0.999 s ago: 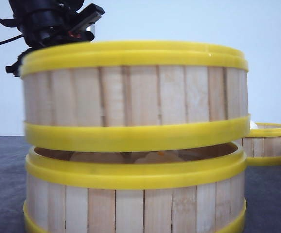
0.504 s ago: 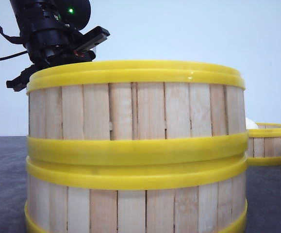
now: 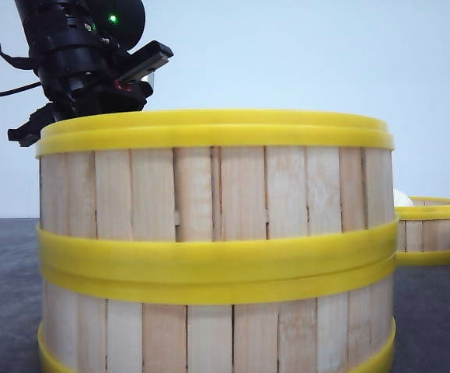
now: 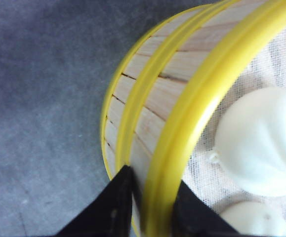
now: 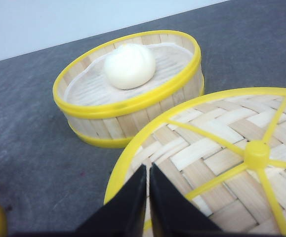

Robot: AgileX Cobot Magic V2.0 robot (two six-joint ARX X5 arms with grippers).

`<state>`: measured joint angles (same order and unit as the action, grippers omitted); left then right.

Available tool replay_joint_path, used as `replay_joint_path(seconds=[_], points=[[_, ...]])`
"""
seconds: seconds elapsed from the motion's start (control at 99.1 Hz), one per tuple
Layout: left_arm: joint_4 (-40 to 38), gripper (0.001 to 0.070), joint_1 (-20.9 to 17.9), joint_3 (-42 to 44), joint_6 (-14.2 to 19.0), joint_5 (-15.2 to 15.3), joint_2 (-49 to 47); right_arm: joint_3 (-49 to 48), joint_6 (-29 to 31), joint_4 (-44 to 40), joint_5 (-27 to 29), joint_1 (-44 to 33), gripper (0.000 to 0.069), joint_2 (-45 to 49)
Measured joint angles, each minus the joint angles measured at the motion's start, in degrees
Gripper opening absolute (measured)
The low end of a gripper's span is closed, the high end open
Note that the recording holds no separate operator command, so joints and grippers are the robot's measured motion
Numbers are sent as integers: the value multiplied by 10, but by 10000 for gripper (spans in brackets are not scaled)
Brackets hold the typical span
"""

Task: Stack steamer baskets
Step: 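Open left gripper and withdraw it from the stacked basket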

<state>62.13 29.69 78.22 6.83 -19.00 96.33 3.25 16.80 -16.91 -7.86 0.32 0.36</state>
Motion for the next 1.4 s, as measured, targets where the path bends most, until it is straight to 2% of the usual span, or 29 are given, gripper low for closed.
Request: replay_joint_path(seconds=[0.182,0.232,0.333,0.393,0.585,0.716,0.847,0.999,1.16,1.2,1.301,1.362,1.402], points=[[0,77,0,0,4,0,0,0,0,0,0,0,7,0],[1,128,0,0,7,-3,1,0,0,0,0,0,7,0],[9,298,0,0,12,-7,3,0,0,0,0,0,7,0],[10,372,2,0,13,-9,5,0,0,0,0,0,7,0],[11,457,2,0,16,-27,5,0,0,0,0,0,7,0],[19,624,-1,16,16,-46,5,0,0,0,3,0,7,0],[19,693,-6,59,16,-64,5,0,0,0,4,0,7,0],[33,693,-10,128,16,-79,3,0,0,0,8,0,7,0],[70,679,-15,214,11,-80,1,0,3,12,7,0,7,0],[75,599,-18,234,6,-79,-4,0,12,35,-1,0,7,0],[59,284,-25,262,-5,-73,-44,14,38,78,2,0,7,0],[47,128,-25,263,-9,-43,-87,37,59,89,26,0,7,4],[42,78,-24,263,-12,-15,-119,57,70,89,41,0,7,11]])
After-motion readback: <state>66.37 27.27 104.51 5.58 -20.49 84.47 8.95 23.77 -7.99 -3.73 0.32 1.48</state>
